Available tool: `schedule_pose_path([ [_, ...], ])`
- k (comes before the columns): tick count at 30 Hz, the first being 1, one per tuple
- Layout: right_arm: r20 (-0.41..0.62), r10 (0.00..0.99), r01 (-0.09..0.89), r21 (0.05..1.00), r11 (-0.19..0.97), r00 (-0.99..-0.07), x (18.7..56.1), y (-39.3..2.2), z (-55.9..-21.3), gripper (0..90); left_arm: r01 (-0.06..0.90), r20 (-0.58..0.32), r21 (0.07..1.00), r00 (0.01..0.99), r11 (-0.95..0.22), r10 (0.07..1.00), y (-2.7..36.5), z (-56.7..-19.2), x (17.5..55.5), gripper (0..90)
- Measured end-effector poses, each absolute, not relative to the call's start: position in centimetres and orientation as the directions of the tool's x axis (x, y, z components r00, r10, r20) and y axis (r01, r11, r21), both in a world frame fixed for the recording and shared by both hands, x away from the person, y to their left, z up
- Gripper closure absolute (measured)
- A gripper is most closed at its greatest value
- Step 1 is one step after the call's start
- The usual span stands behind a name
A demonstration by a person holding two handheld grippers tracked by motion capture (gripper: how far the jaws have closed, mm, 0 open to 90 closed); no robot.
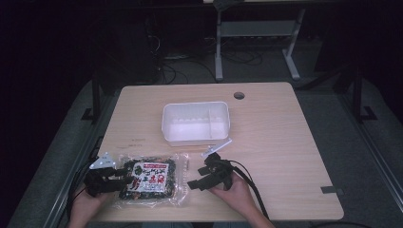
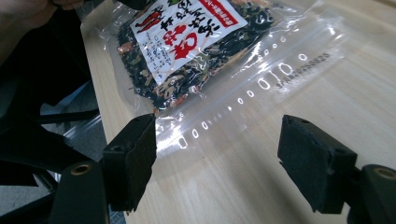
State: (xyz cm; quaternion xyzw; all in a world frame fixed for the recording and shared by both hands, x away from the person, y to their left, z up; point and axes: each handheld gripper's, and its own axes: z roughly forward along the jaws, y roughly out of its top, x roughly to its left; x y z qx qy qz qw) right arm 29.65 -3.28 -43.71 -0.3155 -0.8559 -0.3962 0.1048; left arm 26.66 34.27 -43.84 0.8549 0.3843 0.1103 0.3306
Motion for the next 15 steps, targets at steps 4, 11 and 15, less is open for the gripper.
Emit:
schedule_pose_path([
  [4, 0.442, 0.454, 0.632, 0.592, 0.5, -0.773, 29.8, -2.3, -44.1, 27.8, 0.593, -0.067, 0.635, 0.682, -0.496, 0.729, 34.2, -44.1, 26.7, 55.7],
  [11, 0.465, 0.468, 0.66, 0.545, 0.517, -0.751, 30.1, -1.7, -44.9, 31.9, 0.604, -0.071, 0.622, 0.677, -0.498, 0.732, 34.5, -44.3, 26.8, 56.7],
  [15, 0.477, 0.471, 0.671, 0.531, 0.518, -0.742, 30.1, -1.9, -45.1, 35.3, 0.61, -0.066, 0.616, 0.67, -0.498, 0.739, 34.8, -44.2, 26.8, 56.7],
])
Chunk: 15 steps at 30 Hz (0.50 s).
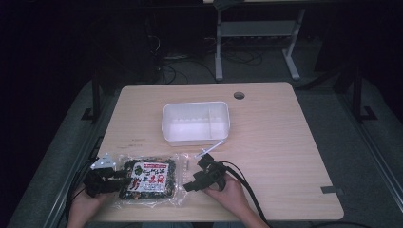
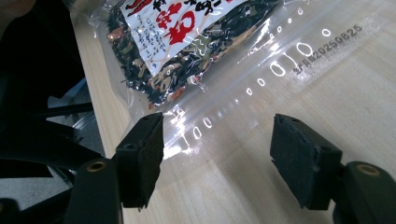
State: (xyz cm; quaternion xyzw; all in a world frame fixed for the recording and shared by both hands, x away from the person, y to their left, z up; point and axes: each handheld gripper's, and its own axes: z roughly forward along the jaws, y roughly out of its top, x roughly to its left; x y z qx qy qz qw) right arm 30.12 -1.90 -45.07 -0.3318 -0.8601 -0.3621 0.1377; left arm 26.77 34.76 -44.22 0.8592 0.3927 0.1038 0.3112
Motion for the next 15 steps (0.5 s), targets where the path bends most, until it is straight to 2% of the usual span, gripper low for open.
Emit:
schedule_pose_path([
  [9, 0.502, 0.466, 0.684, 0.502, 0.529, -0.729, 29.7, -2.3, -45.2, 41.5, 0.618, -0.065, 0.618, 0.656, -0.486, 0.752, 34.9, -43.7, 26.5, 60.4],
  [11, 0.502, 0.465, 0.683, 0.503, 0.53, -0.729, 29.7, -2.3, -45.3, 41.5, 0.607, -0.079, 0.639, 0.663, -0.473, 0.744, 35.0, -43.2, 26.4, 67.3],
  [15, 0.498, 0.468, 0.683, 0.507, 0.526, -0.73, 29.7, -2.5, -45.2, 41.5, 0.607, -0.065, 0.616, 0.674, -0.502, 0.736, 34.7, -43.4, 26.4, 78.2],
])
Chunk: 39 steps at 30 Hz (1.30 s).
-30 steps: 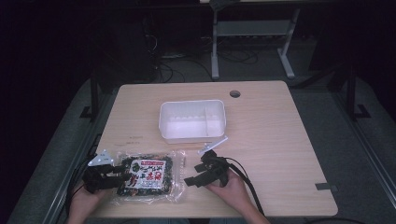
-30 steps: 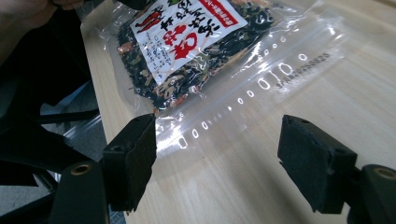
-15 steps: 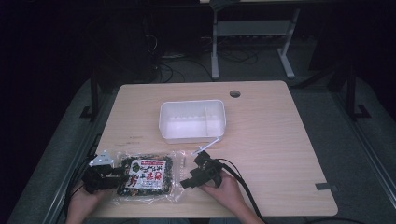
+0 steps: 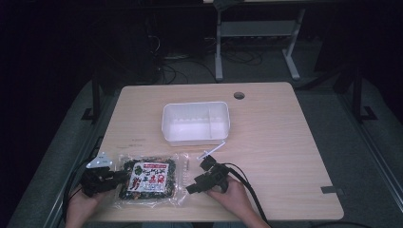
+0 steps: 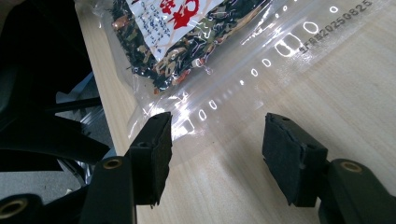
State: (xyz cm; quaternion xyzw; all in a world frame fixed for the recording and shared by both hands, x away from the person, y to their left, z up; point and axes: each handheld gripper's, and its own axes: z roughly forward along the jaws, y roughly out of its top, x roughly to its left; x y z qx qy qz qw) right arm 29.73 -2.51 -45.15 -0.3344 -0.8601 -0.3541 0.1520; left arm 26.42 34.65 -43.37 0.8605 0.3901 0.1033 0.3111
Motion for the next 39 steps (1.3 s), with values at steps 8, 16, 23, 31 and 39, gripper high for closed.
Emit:
schedule_pose_path([
  [8, 0.492, 0.476, 0.684, 0.515, 0.517, -0.729, 29.8, -2.9, -45.0, 41.6, 0.609, -0.044, 0.595, 0.676, -0.524, 0.736, 34.5, -43.5, 26.5, 89.6],
  [16, 0.504, 0.479, 0.696, 0.501, 0.515, -0.718, 29.8, -2.6, -45.3, 41.0, 0.643, -0.015, 0.555, 0.642, -0.528, 0.767, 35.3, -43.7, 26.6, 89.6],
  [23, 0.519, 0.481, 0.706, 0.479, 0.522, -0.707, 30.0, -2.0, -45.9, 41.3, 0.653, -0.027, 0.546, 0.64, -0.525, 0.767, 35.3, -43.9, 26.7, 89.7],
  [31, 0.548, 0.469, 0.718, 0.458, 0.524, -0.692, 29.8, -1.8, -46.2, 41.3, 0.649, -0.013, 0.537, 0.645, -0.539, 0.764, 35.1, -44.0, 26.7, 89.9],
  [39, 0.588, 0.451, 0.732, 0.436, 0.523, -0.672, 29.4, -1.6, -46.4, 43.9, 0.65, -0.026, 0.543, 0.646, -0.532, 0.762, 35.3, -44.1, 26.8, 89.9],
])
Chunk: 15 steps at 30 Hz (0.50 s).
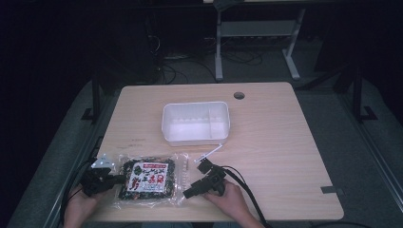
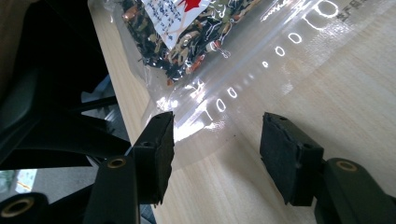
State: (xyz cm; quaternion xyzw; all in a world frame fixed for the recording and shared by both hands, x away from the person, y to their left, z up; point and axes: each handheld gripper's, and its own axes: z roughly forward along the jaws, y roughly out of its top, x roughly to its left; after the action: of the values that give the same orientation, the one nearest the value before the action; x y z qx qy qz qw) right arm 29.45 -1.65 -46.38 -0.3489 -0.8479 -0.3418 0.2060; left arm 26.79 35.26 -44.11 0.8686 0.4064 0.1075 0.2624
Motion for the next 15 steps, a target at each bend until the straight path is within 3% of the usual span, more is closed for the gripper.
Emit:
schedule_pose_path([
  [15, 0.64, 0.428, 0.755, 0.409, 0.513, -0.638, 29.37, -1.77, -46.54, 46.6, 0.649, -0.034, 0.548, 0.648, -0.528, 0.761, 35.39, -44.18, 26.81, 90.0],
])
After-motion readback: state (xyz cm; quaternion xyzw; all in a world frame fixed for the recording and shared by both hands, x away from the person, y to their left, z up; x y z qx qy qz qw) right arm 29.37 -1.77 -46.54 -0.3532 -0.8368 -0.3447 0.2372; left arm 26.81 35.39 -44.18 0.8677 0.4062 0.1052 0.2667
